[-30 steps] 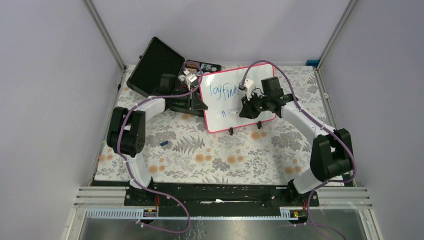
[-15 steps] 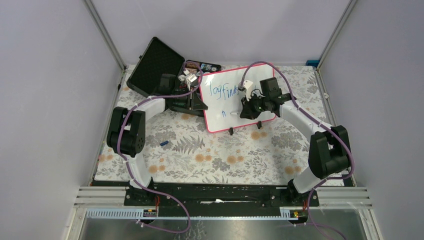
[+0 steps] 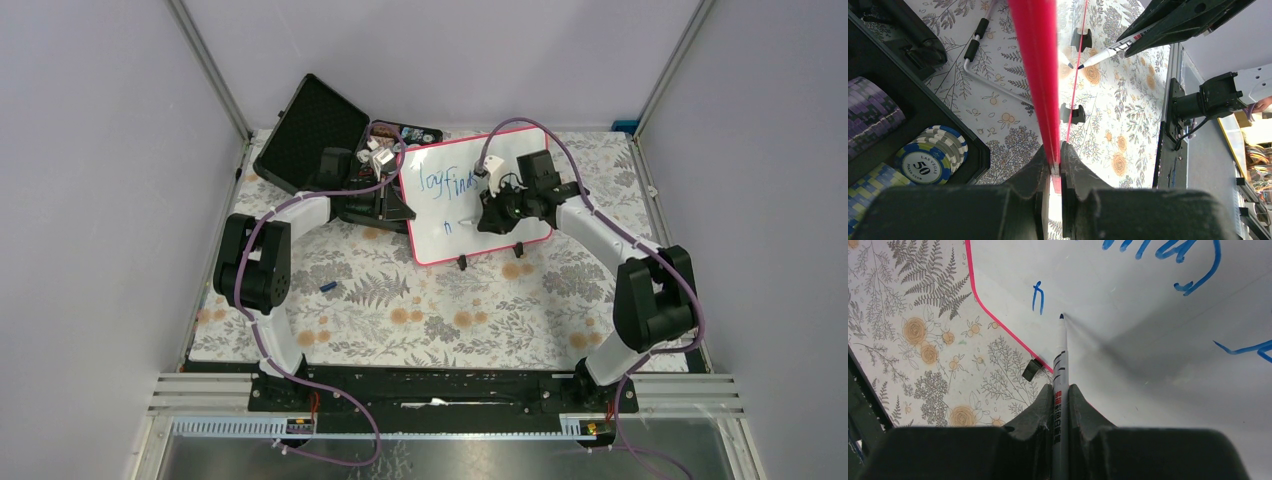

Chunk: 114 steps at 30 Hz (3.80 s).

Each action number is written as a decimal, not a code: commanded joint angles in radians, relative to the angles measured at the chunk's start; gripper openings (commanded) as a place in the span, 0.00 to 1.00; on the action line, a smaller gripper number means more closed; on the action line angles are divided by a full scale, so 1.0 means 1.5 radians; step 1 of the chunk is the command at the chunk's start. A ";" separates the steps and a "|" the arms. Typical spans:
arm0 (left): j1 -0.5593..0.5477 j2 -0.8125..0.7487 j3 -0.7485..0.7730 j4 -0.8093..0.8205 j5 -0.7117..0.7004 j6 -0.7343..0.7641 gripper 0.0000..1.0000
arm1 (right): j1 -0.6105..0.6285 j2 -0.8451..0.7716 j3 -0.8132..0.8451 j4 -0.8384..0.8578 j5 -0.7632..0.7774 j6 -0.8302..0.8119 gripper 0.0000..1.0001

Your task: Write a sentence on the whiteboard

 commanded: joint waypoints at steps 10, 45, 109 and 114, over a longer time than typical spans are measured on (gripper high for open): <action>-0.002 -0.001 0.022 0.020 -0.021 0.038 0.00 | 0.017 0.022 0.044 0.016 0.009 0.007 0.00; -0.002 -0.001 0.027 0.014 -0.024 0.040 0.00 | 0.021 -0.017 -0.003 -0.011 0.037 -0.028 0.00; -0.001 -0.001 0.035 0.007 -0.027 0.050 0.00 | -0.029 -0.026 0.034 -0.062 -0.013 -0.046 0.00; -0.001 0.002 0.037 0.007 -0.025 0.048 0.00 | -0.028 -0.021 0.033 -0.052 -0.008 -0.046 0.00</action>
